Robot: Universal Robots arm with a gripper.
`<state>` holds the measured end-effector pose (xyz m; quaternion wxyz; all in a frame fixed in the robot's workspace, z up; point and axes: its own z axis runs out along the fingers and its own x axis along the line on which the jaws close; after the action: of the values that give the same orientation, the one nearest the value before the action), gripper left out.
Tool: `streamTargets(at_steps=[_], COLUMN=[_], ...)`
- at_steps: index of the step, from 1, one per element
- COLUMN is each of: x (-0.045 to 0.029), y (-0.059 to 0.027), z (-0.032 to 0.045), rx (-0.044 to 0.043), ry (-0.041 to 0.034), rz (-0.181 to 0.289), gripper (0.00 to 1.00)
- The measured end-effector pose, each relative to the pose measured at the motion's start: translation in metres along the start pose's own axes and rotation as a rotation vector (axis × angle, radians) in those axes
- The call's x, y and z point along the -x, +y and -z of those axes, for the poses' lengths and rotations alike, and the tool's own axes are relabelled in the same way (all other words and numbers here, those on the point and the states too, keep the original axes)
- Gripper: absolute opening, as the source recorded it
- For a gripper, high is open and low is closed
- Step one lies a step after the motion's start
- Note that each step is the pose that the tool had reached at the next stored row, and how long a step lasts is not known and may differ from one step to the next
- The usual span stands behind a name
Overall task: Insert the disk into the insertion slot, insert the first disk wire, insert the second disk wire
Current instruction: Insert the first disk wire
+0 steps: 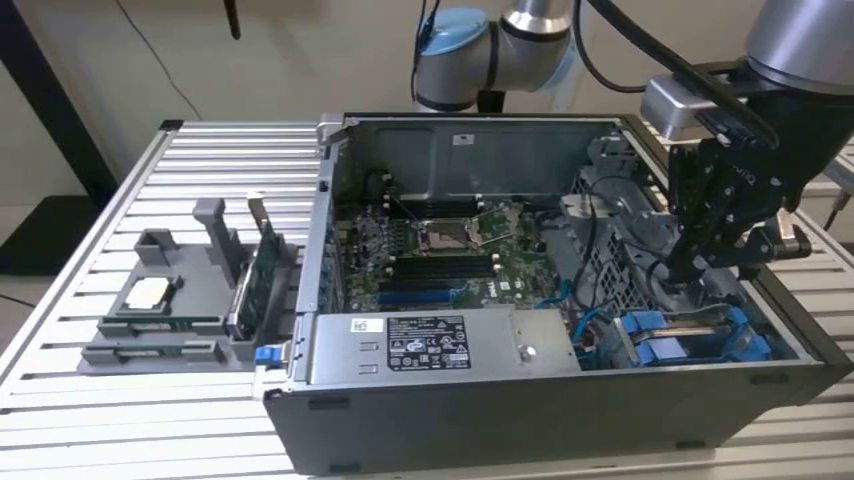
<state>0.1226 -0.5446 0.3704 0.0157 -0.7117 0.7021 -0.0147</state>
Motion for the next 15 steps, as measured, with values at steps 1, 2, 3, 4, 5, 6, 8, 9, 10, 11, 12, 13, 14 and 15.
streamTargets(at_steps=[1, 2, 3, 4, 5, 6, 8, 9, 10, 11, 12, 13, 14, 15], x=[0.0000, 0.0000, 0.0000, -0.0001, -0.0001, -0.0002, -0.0005, -0.0007, -0.0007, -0.0008, -0.0009, -0.0010, -0.0011, -0.0011], y=[0.0000, 0.0000, 0.0000, 0.0000, 0.0000, -0.0002, -0.0005, -0.0006, -0.0008, -0.0009, -0.0011, -0.0012, -0.0015, -0.0016], z=[0.0000, 0.0000, -0.0001, -0.0003, -0.0006, -0.0010, -0.0022, -0.0025, -0.0028, -0.0032, -0.0035, -0.0038, -0.0047, -0.0051], rx=[0.0000, 0.0000, 0.0000, 0.0000, 0.0000, 0.0000, 0.0001, 0.0002, 0.0002, 0.0003, 0.0004, 0.0004, 0.0005, 0.0006], ry=[0.0000, 0.0001, 0.0001, 0.0000, 0.0000, 0.0000, 0.0000, 0.0000, 0.0001, 0.0001, 0.0001, 0.0001, 0.0000, 0.0001], rz=[0.000, 0.000, 0.000, 0.000, 0.000, 0.000, 0.000, 0.000, 0.000, 0.000, 0.000, 0.000, 0.000, 0.000], gripper=[0.19, 0.19, 0.19, 0.19, 0.19, 0.19, 0.19, 0.19, 0.19, 0.19, 0.19, 0.19, 0.19, 0.19])
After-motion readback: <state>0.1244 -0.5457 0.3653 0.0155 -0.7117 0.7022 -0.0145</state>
